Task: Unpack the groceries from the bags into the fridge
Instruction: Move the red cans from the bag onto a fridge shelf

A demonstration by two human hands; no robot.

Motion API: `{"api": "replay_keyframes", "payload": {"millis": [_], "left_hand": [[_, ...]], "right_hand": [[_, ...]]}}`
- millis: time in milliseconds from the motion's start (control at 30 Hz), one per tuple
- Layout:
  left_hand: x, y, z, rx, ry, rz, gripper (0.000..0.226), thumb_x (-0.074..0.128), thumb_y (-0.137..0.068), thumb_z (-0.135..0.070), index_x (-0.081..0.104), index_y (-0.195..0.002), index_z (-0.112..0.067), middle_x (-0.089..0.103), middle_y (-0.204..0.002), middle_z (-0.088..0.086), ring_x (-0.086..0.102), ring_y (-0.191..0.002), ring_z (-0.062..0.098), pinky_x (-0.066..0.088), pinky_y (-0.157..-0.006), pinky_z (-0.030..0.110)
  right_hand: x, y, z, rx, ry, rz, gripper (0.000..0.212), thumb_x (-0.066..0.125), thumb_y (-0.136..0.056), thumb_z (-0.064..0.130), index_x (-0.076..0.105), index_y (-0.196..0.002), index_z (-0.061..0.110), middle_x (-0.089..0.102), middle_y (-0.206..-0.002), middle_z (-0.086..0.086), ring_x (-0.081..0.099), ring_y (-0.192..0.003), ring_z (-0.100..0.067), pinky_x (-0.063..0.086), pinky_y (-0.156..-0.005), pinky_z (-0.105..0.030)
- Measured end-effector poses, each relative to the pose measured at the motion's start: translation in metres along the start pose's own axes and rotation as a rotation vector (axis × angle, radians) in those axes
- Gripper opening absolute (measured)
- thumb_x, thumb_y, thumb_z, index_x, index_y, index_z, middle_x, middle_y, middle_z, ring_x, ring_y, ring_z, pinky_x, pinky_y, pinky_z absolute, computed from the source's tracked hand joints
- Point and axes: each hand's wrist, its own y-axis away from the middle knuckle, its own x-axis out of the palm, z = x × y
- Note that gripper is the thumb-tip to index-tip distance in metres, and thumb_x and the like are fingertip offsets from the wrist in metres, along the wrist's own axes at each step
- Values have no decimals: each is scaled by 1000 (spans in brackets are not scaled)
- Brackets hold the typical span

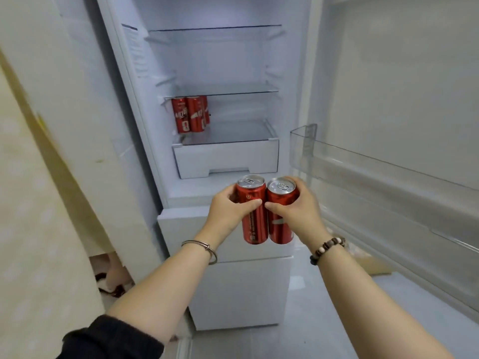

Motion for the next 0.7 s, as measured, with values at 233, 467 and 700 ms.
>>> {"api": "replay_keyframes", "payload": {"millis": [233,467,700], "left_hand": [[-49,-73,21,20,-47,-89,30,79,-72,-12,68,-100,-17,71,-96,-3,66,-94,8,52,-83,20],[-65,-138,31,39,-68,-175,30,78,-73,-15,68,-101,-19,71,-96,-6,65,-94,4,48,-77,12],[-78,-201,28,112,-57,-294,28,78,-73,-16,67,-95,-28,71,-94,-10,65,-93,4,49,-79,16]], "right_hand": [[65,-80,1,-65,4,31,51,81,-68,5,55,-109,23,61,-105,8,58,-88,0,45,-52,-4],[96,-156,-5,-111,-28,74,50,79,-69,4,56,-111,18,62,-107,2,60,-92,-6,46,-51,-7],[124,-229,-4,-136,-84,98,57,79,-72,9,53,-122,15,61,-108,3,59,-89,-1,47,-47,-9]]}}
